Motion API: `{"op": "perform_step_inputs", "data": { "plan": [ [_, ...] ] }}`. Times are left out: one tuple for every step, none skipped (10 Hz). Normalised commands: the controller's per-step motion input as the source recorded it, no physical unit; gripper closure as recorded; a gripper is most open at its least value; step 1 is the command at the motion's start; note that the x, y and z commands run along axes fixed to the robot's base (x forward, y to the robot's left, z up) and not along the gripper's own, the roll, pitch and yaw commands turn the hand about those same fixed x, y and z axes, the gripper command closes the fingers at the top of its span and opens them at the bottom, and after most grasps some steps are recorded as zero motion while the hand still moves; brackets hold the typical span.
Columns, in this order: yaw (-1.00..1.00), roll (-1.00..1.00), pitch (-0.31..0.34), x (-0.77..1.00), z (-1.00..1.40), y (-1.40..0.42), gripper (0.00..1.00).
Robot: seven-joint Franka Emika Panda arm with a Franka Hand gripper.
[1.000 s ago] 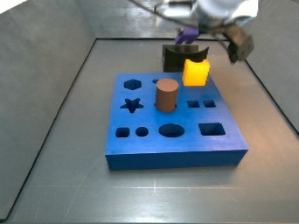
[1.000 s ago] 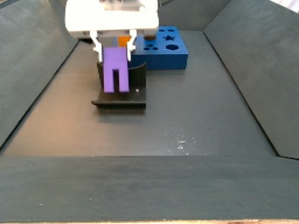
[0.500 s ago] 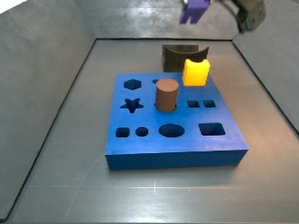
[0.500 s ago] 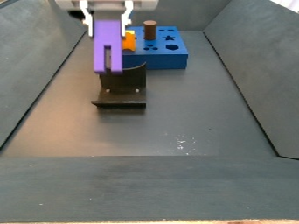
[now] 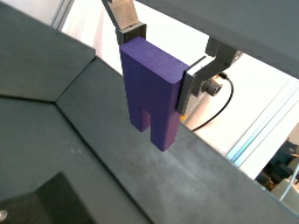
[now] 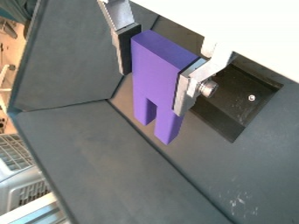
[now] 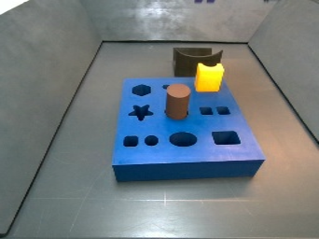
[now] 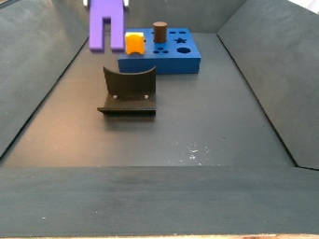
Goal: Pick up the double-square object. Move up. Rotate the double-square object. Place the double-square object on the fixture. Regrasp the double-square object. Move to above the board. Insert the double-square object.
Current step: Move to above the board.
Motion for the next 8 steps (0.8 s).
{"op": "perform_step_inputs", "data": {
  "plan": [
    [0.03, -0.05, 0.102, -0.02, 1.00, 0.08, 1.00],
    [0.04, -0.05, 0.104, -0.02, 1.00, 0.07, 1.00],
    [0.05, -0.06, 0.109, -0.01, 1.00, 0.06, 1.00],
    [0.06, -0.06, 0.111, 0.00, 0.89, 0.04, 1.00],
    [0.06, -0.05, 0.119, 0.01, 0.73, 0.02, 1.00],
    [0.07, -0.05, 0.117, 0.02, 0.51, 0.01, 1.00],
    [0.08, -0.05, 0.118, 0.02, 0.35, 0.00, 1.00],
    [0.08, -0.05, 0.114, 0.03, 0.25, -0.01, 1.00]
  ]
}}
